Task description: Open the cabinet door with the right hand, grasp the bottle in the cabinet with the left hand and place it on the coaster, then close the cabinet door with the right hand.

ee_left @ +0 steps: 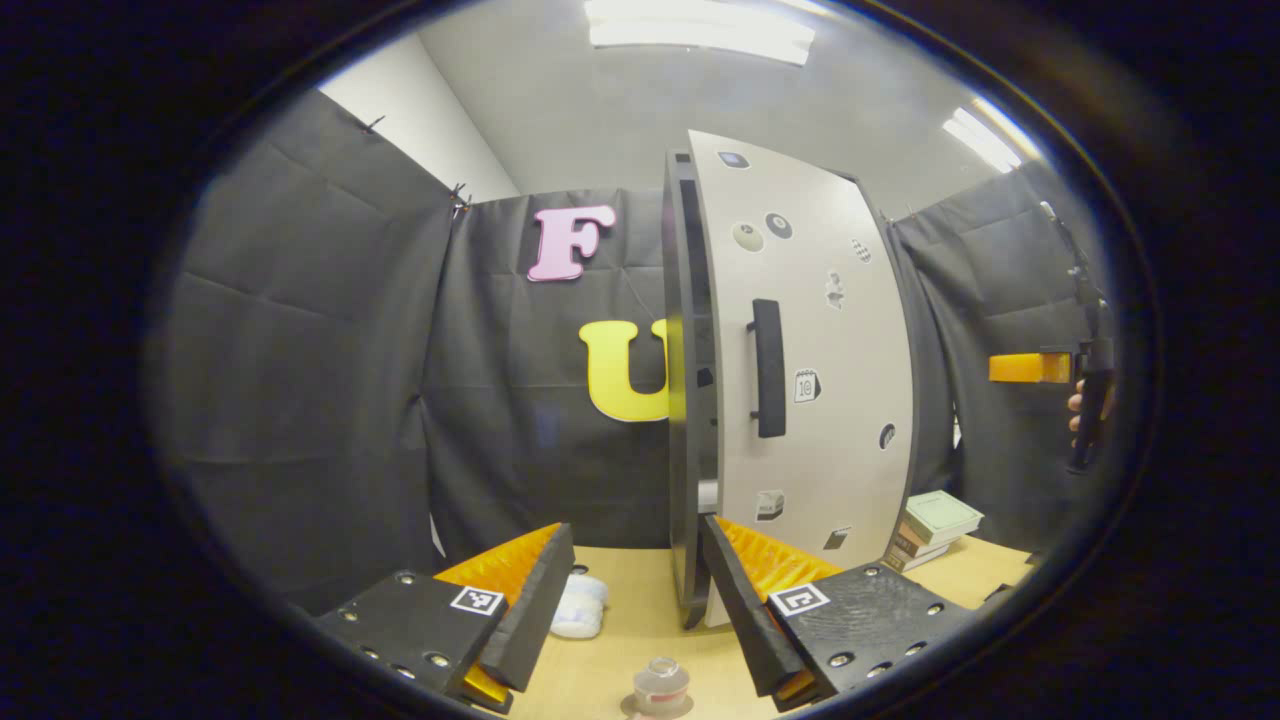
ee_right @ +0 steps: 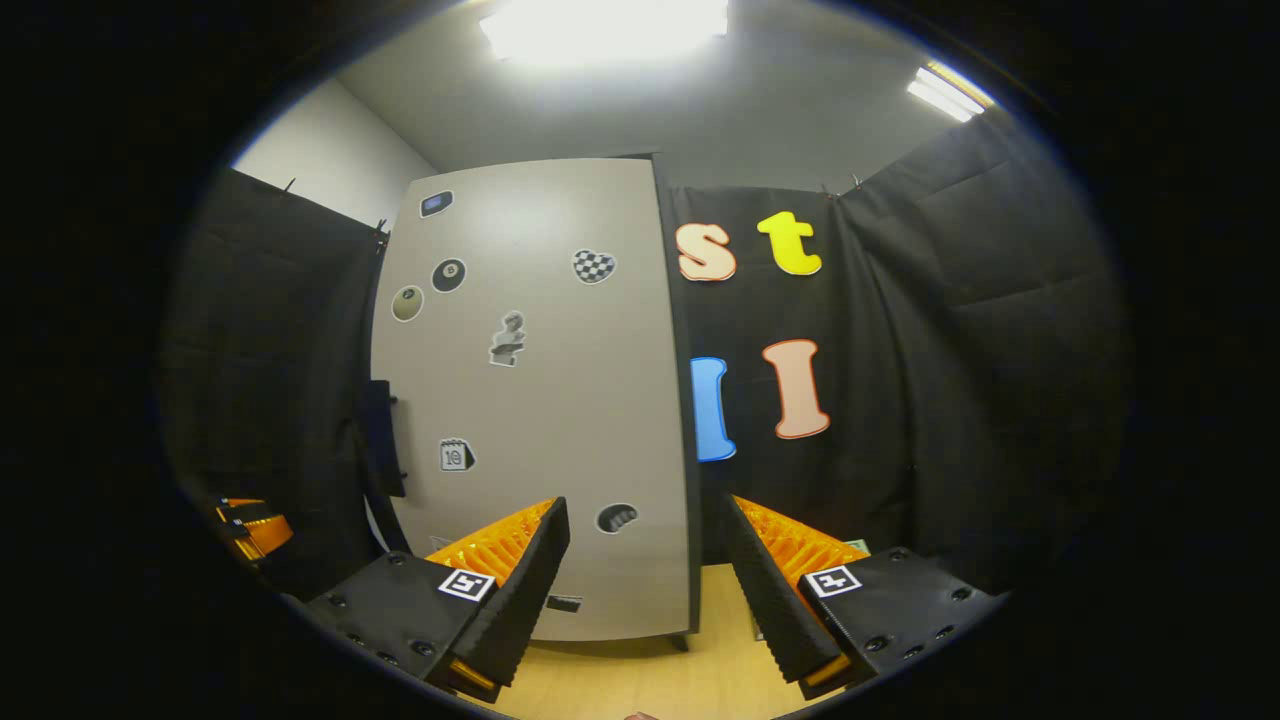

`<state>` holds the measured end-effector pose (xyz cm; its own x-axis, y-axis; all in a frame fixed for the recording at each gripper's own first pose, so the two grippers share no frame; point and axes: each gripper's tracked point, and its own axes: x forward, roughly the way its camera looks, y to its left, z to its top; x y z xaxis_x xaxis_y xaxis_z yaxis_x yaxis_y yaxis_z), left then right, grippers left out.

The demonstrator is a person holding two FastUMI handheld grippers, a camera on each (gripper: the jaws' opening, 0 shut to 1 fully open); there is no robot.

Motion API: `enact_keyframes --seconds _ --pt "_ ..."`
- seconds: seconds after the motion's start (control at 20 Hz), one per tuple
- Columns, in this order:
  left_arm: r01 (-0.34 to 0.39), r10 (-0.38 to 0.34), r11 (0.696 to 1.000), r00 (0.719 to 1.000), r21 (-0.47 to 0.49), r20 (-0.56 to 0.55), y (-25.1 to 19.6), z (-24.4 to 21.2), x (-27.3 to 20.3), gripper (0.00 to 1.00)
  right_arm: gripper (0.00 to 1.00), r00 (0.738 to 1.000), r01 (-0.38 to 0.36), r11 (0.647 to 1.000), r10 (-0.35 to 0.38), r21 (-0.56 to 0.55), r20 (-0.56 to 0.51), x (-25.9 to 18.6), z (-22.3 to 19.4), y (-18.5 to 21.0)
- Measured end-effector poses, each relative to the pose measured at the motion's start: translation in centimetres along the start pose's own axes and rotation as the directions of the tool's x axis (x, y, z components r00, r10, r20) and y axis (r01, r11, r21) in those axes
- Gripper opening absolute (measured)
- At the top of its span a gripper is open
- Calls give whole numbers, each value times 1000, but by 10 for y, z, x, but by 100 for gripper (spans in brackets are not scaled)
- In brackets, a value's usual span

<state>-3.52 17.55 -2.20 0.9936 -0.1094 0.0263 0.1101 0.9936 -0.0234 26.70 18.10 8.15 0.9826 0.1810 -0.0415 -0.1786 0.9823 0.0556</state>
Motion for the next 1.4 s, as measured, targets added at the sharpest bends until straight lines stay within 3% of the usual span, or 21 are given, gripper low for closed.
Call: enact_keyframes --seconds 0.2,0.4,1.0,1.1,1.4 --pt "3 -3 1000 1000 -17 9 -6 3 2 79 97 997 69 995 -71 -68 -20 -25 -7 -51" --pt "-17 17 1000 1000 -8 17 -3 7 3 81 96 997 70 993 -74 -98 -37 -44 -21 -67" --pt "-75 74 997 997 13 37 6 11 1 79 97 999 -33 992 27 -126 -47 -46 -33 -37" --pt "-85 84 996 996 19 38 8 11 0 79 92 998 -43 992 37 -118 -47 -44 -32 -35" --pt "-114 113 993 993 7 44 10 12 0 79 92 998 -40 996 36 -77 -53 -44 -33 -36"
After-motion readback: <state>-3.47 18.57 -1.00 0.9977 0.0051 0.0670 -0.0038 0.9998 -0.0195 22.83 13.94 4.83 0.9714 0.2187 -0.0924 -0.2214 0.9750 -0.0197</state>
